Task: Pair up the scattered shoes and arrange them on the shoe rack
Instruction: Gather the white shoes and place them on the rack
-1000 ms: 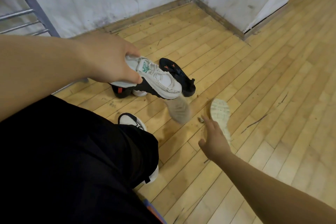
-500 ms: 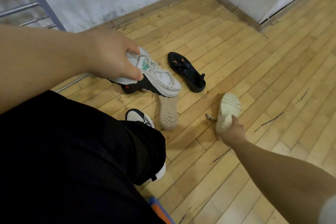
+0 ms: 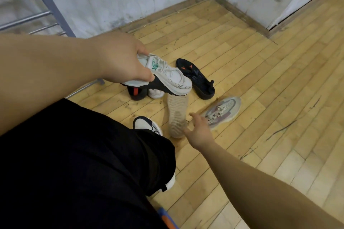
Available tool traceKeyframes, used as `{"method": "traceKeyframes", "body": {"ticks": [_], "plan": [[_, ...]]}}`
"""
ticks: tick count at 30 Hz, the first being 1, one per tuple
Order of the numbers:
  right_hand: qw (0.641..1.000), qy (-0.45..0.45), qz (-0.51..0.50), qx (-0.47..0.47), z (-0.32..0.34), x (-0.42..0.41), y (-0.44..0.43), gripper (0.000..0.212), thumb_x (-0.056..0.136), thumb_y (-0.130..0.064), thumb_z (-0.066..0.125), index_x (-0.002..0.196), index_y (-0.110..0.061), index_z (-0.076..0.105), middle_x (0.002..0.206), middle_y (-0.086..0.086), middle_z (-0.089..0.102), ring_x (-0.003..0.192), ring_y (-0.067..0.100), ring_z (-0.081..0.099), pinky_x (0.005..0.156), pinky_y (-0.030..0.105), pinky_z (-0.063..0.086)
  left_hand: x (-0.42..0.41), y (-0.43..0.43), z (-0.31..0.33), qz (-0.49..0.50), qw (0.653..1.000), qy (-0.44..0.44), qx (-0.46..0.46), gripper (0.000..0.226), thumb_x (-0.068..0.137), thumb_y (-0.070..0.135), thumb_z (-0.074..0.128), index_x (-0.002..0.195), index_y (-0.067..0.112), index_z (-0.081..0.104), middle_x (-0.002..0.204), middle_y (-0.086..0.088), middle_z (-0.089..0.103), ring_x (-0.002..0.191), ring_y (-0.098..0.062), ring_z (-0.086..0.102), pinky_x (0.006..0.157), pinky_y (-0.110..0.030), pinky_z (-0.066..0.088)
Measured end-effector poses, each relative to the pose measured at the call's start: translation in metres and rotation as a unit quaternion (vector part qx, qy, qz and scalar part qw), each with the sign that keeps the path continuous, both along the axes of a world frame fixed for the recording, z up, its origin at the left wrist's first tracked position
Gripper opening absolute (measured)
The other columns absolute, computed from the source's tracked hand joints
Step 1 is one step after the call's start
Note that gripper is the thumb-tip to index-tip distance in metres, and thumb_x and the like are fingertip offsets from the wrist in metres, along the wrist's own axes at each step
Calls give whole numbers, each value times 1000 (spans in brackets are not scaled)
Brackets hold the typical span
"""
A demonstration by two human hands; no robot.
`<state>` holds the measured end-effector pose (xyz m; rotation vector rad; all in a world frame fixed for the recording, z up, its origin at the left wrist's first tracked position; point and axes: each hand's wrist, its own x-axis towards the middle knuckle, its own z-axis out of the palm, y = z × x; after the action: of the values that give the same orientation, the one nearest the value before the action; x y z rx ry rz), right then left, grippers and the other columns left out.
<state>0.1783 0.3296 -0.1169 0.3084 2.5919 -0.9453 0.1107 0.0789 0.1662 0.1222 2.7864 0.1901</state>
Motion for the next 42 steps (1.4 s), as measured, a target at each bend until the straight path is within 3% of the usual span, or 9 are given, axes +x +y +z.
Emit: {"method": "traceKeyframes", "body": {"ticks": [5, 9, 14, 18, 23, 28, 30, 37, 42], "plan": [[986, -157, 8, 53, -26, -31, -50, 95, 71, -57, 61, 152, -45, 13, 145, 10, 33, 128, 36, 48, 105, 51, 47, 5, -25, 0, 25, 1000, 18, -2, 79, 80, 63, 70, 149, 29, 51, 153, 0, 49, 137, -26, 46, 101, -33, 39], [990, -138, -13, 30, -34, -36, -59, 97, 57, -62, 61, 140, -45, 13, 128, 5, 48, 110, 32, 58, 95, 49, 54, 8, -39, -1, 59, 998, 6, 9, 77, 80, 60, 72, 147, 29, 53, 152, 0, 50, 136, -26, 47, 94, -31, 37], [929, -72, -287, -221, -20, -28, -38, 89, 79, -67, 42, 158, -35, 18, 152, 3, 46, 131, 35, 53, 104, 54, 49, 6, -43, -1, 75, 997, 9, 19, 76, 80, 59, 73, 147, 29, 53, 151, -2, 50, 134, -28, 48, 97, -33, 40], [885, -107, -407, -197, 11, 9, -14, 60, 98, -46, 34, 150, -16, 30, 128, 13, 55, 108, 37, 59, 89, 52, 54, 4, -38, 1, 66, 998, 11, 10, 75, 81, 61, 70, 148, 31, 52, 152, -3, 49, 135, -29, 48, 98, -35, 41], [925, -42, -310, -217, 62, 20, -18, 68, 95, -53, 54, 153, -25, 32, 134, 5, 54, 102, 25, 60, 86, 43, 53, 10, -32, 9, 59, 998, 20, 29, 77, 79, 62, 72, 148, 34, 51, 153, 1, 49, 118, -26, 60, 82, -35, 52], [796, -95, -291, -523, 135, -31, -64, 67, 95, -60, 57, 154, -44, 30, 144, 8, 48, 104, 34, 71, 91, 52, 58, 27, -38, 28, 37, 997, 40, 49, 79, 78, 63, 74, 149, 37, 50, 154, 3, 47, 120, -25, 59, 92, -35, 53], [796, -64, -231, -556, 171, -52, -90, 65, 100, -47, 57, 157, -39, 27, 144, 9, 55, 95, 28, 76, 82, 45, 61, 36, -50, 41, 31, 996, 55, 58, 78, 79, 61, 74, 149, 39, 49, 152, 1, 48, 124, -25, 57, 95, -30, 45], [898, 57, 10, -436, 277, -65, -218, 77, 88, -16, 70, 151, -41, 34, 134, -4, 51, 109, 27, 67, 87, 52, 61, 117, -176, 83, 122, 981, 129, 78, 80, 75, 70, 72, 147, 50, 45, 126, 11, 50, 120, -13, 50, 98, -32, 38], [890, 108, 247, -368, 350, -17, -332, 75, 85, -20, 76, 146, -41, 37, 126, 1, 56, 100, 26, 68, 73, 46, 64, 229, -288, 122, 222, 946, 209, 114, 80, 72, 67, 77, 145, 55, 46, 133, 20, 56, 121, -6, 54, 107, -34, 43]]}}
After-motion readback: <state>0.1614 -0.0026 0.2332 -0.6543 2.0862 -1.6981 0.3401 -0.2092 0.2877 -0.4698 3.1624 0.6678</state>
